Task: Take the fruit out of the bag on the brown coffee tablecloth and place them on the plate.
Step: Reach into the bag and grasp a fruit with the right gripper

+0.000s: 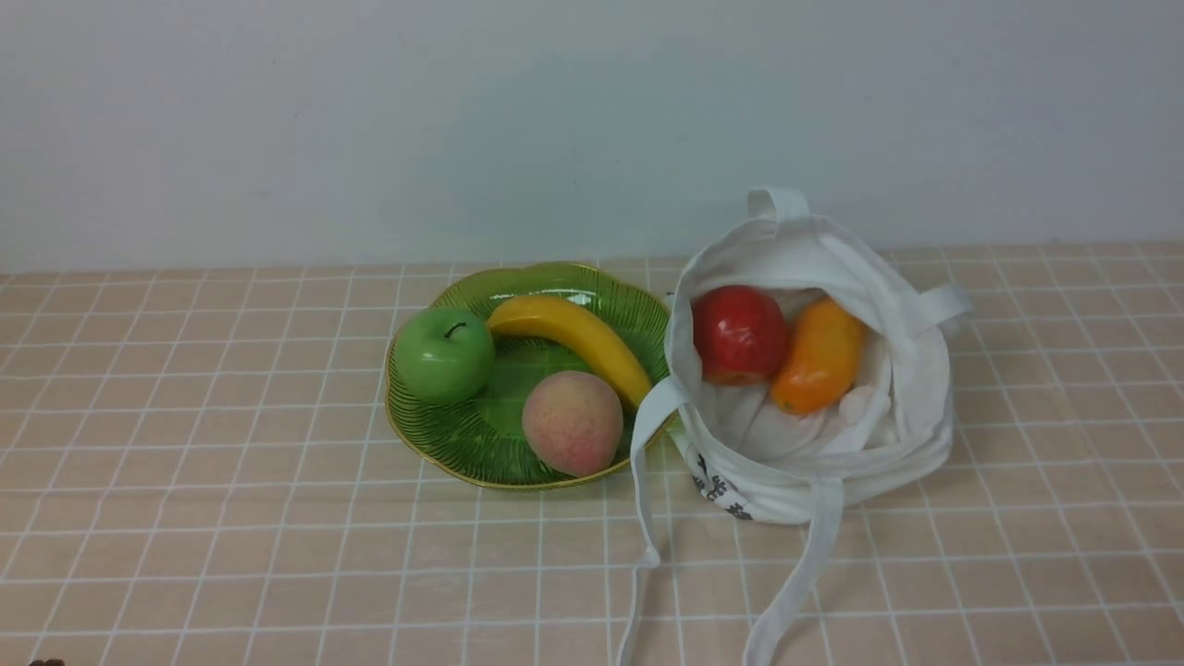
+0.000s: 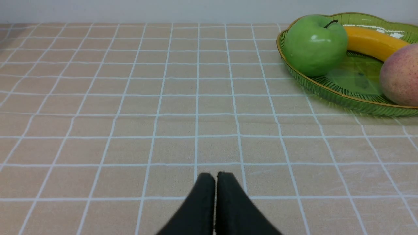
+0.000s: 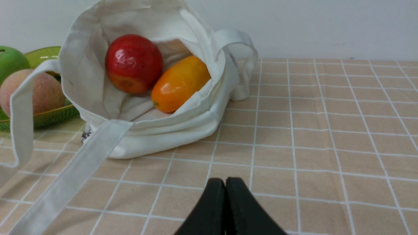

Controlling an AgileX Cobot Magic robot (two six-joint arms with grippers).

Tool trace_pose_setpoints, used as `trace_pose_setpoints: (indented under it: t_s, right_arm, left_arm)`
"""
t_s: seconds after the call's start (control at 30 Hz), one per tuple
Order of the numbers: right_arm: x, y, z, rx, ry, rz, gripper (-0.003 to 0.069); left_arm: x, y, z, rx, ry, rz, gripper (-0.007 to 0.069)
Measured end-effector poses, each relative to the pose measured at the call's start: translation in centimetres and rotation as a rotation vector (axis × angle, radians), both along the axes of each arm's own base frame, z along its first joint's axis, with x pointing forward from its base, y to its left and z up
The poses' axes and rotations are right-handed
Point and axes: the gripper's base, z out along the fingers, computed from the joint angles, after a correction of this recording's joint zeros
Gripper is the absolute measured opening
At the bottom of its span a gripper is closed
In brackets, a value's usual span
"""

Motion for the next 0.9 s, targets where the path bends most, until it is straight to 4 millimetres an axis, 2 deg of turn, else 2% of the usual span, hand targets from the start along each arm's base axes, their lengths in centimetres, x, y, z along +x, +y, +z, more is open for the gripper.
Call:
trace_pose_setpoints:
  t_s: [0.57,0.67,0.8,0.83,0.87,0.9]
  right_arm:
    - [0.0,0.0,0.0,0.031,0.005,-0.006,-0.0014]
    - [0.0,0.2,0.0,0.163,0.025,-0.016,-0.0014]
    - [-0.1,0.8,0.1,0.588,0.105,-0.037,-0.0014]
    - [-0.1,0.9,0.1,0.606,0.109,-0.037,-0.0014]
    - [-0.2,1.1,0.1,0.729,0.134,-0.041,-0.0014]
    - [-0.2,1.2,0.1,0.779,0.143,-0.042,-0.0014]
  left_arm:
    - [0.0,0.0,0.0,0.0,0.0,0.0,-0.0008]
    - [0.0,0.0,0.0,0.0,0.0,0.0,-0.0008]
    - [0.0,0.0,0.0,0.0,0.0,0.0,-0.0008]
    - [0.0,0.0,0.0,0.0,0.0,0.0,-0.0008]
    - [0.0,0.0,0.0,0.0,0.0,0.0,-0.0008]
    - [0.0,0.0,0.0,0.0,0.0,0.0,-0.0008]
